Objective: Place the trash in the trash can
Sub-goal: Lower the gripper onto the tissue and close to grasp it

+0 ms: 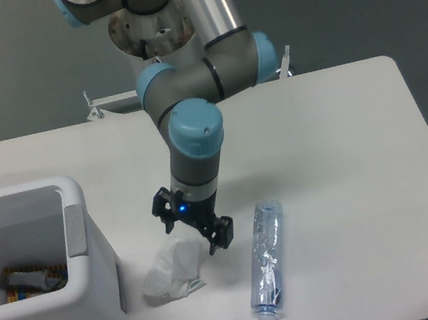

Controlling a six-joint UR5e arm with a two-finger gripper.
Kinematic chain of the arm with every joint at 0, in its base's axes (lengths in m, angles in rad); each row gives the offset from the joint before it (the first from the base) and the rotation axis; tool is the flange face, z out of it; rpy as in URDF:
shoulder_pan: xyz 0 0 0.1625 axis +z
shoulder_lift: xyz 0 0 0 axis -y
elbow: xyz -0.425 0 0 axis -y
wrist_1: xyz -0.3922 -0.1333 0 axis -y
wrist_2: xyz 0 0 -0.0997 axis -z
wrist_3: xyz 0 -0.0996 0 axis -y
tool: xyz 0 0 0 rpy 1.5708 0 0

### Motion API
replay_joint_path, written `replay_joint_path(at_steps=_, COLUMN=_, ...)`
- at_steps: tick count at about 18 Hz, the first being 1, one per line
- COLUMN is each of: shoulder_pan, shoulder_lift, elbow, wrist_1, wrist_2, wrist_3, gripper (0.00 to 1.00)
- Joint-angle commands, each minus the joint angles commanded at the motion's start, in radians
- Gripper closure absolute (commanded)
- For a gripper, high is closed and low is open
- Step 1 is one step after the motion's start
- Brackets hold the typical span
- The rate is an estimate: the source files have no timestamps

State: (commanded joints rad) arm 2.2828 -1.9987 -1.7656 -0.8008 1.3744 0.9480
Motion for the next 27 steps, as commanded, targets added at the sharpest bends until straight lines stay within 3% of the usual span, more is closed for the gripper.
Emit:
replay_joint_path(at_steps=4, shoulder_pan=-0.008, shoulder_lift=-0.008, elbow=-0.002, wrist_1=0.005, wrist_2=0.018, wrist_3=0.000, gripper=0.02)
replay_joint_path(at_steps=6, shoulder_pan=-0.008, shoulder_lift=-0.006, elbow=0.000, wrist_1=0.005, wrist_2=0.018, wrist_3=-0.005, gripper=0.42)
replay_joint_path(at_steps=8, shoulder_pan=-0.008, shoulder_lift=-0.005, elbow=0.000, wrist_1=0.003, wrist_2=0.043, wrist_3=-0.008, gripper=0.73)
replay_joint_path(at_steps=11, shoulder_pan=-0.008, shoulder_lift=-0.003, elbow=0.005, wrist_1=0.000, wrist_2=0.074, wrist_3=-0.018, gripper=0.97)
replay_joint_path(at_steps=15, shoulder_pan=-0.008, shoulder_lift=-0.003, elbow=0.034, wrist_1=0.000, wrist_2=0.075, wrist_3=-0.078, gripper=1.00)
replay_joint_path(at_steps=20, shoulder_pan=-0.006, shoulder_lift=0.003, elbow=0.126, wrist_1=0.000, wrist_2=0.071, wrist_3=-0.179, gripper=1.00)
replay_joint_path(at_steps=24, shoulder_pan=-0.002, shoulder_lift=-0.008, elbow=0.260, wrist_1=0.002, wrist_2=0.069, wrist_3=-0.274, gripper=1.00)
replay_joint_path(at_steps=27, shoulder_pan=0.003, shoulder_lift=-0.040, elbow=0.386, wrist_1=0.050, wrist_2=0.072, wrist_3=-0.337, gripper=1.00)
